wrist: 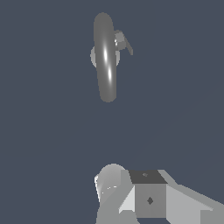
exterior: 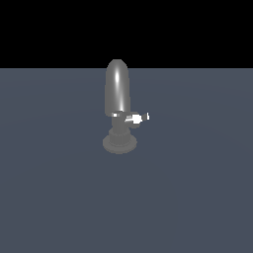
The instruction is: Turn on the faucet by rotating a designated handle.
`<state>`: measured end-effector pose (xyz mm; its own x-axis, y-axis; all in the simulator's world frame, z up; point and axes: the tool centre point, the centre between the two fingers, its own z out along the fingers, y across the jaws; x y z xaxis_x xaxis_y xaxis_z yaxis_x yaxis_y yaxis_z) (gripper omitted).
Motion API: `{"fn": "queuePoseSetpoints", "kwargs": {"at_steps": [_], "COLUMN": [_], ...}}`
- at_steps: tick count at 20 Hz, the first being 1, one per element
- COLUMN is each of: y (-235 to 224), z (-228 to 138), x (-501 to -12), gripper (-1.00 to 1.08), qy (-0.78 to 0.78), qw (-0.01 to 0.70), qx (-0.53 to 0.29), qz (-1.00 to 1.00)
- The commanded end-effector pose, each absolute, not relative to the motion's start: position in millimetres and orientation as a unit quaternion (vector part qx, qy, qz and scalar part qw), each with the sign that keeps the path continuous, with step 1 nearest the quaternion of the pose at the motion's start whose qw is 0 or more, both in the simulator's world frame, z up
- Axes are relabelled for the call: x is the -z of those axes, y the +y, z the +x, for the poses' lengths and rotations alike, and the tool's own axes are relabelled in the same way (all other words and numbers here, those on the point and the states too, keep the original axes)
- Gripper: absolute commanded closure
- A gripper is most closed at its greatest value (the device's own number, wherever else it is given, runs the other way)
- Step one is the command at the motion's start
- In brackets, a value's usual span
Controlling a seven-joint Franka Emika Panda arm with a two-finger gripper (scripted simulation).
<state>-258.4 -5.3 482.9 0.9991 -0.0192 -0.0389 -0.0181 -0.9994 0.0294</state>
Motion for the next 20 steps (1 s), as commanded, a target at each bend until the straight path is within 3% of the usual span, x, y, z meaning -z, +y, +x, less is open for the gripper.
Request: {"fn": "queuePoseSetpoints", "kwargs": {"at_steps": [1, 20], "y": [-5.3, 6.6], "z": [-258.4, -215.6], "x": [-482.9, -479.9], "gripper": [1.08, 1.08], "qy": [-0.009, -0.071], "qw": [0.015, -0.013], "qx": [0.02, 0.092], "qz": [1.0, 0.993]}}
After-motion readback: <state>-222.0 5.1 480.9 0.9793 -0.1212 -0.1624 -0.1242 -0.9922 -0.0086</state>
